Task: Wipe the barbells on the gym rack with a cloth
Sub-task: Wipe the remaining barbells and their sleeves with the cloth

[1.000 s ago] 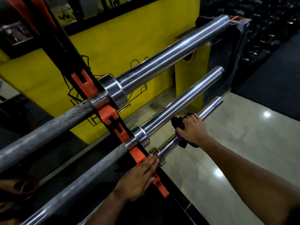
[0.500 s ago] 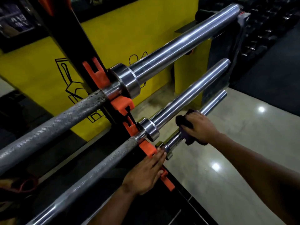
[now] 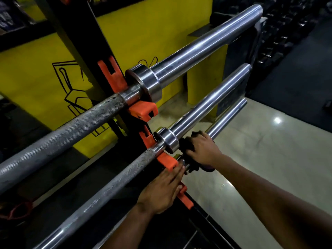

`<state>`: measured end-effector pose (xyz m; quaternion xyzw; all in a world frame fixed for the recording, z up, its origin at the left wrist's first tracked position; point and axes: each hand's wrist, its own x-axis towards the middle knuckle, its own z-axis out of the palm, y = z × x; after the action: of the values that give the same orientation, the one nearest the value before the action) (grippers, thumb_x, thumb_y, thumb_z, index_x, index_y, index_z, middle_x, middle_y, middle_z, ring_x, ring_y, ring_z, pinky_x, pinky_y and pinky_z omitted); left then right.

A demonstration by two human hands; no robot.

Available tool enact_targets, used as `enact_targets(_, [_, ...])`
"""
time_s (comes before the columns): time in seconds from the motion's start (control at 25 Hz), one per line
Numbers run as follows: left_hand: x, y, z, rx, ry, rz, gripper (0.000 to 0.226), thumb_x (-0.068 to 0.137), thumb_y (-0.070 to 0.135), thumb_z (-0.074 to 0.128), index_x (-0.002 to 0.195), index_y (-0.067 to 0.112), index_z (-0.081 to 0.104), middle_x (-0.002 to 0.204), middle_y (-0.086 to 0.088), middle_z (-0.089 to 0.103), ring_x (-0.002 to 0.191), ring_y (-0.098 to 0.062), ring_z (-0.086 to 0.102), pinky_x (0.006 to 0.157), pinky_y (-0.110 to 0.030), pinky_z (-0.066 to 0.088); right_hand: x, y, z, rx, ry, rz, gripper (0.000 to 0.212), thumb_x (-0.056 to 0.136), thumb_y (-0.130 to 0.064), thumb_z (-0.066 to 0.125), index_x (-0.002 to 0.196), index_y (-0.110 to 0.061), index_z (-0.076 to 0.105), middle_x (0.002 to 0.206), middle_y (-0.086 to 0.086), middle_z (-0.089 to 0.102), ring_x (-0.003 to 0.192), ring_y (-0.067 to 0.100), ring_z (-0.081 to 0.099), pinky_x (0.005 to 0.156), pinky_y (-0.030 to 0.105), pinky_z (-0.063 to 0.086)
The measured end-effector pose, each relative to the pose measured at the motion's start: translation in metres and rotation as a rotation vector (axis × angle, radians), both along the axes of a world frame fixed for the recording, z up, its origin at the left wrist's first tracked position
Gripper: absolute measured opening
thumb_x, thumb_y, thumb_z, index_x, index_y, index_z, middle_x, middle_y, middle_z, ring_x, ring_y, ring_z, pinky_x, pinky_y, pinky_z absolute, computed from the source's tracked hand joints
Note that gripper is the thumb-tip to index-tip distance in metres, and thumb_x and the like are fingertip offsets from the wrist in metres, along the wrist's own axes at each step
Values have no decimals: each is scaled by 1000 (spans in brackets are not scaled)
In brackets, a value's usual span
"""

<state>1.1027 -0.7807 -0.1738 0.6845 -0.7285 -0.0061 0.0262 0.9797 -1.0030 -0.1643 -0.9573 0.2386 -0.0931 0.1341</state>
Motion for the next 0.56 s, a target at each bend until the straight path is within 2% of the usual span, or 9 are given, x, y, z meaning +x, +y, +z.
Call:
enact_targets(0.08, [-1,-1,0,-4,-9,4,59,108,41,27,161,17,12,168,0,6,154,-12,7,124,-33,13,20,5,4,-27,97,-45,42,92,-60,29,94,-31,59,83,-12,61,87,12,57,103,43,34])
enact_targets(0.16, [0,0,2,-5,-20,7,59,108,41,26,161,18,12,168,1,5,154,-12,6,123,-31,10,17,16,-1,12,20,-29,39,95,-58,32,95,-32,61,89,-13,60,90,10,53,104,40,34])
enact_targets(0.24, [1,1,3,-12,-19,16,58,108,42,25,161,20,12,167,3,4,154,-11,3,122,-29,5,-8,29,2,254,-244,-24,27,100,-43,45,106,-28,67,103,-14,63,102,1,53,107,21,31])
enact_targets(0.28, [2,0,3,-6,-13,16,58,109,42,24,161,20,10,167,3,3,154,-10,2,122,-28,3,-20,35,5,393,-347,-40,21,101,-34,51,111,-27,68,107,-16,63,105,-4,53,101,12,32])
enact_targets(0.32, [2,0,3,6,1,10,58,109,42,22,161,20,9,168,3,2,154,-10,0,123,-27,2,-31,41,9,534,-402,-72,18,101,-29,54,113,-27,68,108,-16,64,104,-5,56,95,10,38])
enact_targets(0.4, [2,0,5,24,24,-7,57,109,41,22,161,19,10,168,4,3,154,-8,-3,125,-27,4,-48,54,17,810,-430,-194,16,101,-26,57,112,-26,69,101,-6,70,93,8,66,88,28,52])
enact_targets(0.44, [2,0,6,24,38,-12,57,109,41,23,161,19,12,168,5,2,154,-6,-5,125,-26,3,-57,59,22,920,-444,-267,16,100,-25,59,111,-22,70,98,2,72,90,19,68,87,40,54])
enact_targets(0.48, [2,0,9,15,67,-13,57,109,41,25,161,20,12,168,7,0,153,-3,-7,125,-25,3,-69,63,29,1020,-469,-318,15,100,-22,60,109,-19,72,98,9,73,88,26,69,86,46,53])
enact_targets(0.56, [-3,1,19,27,181,29,59,108,44,29,161,26,10,166,15,-3,151,1,-8,125,-26,7,-100,78,53,1174,-524,-368,15,99,-16,60,103,-18,74,98,16,74,86,28,72,81,43,55])
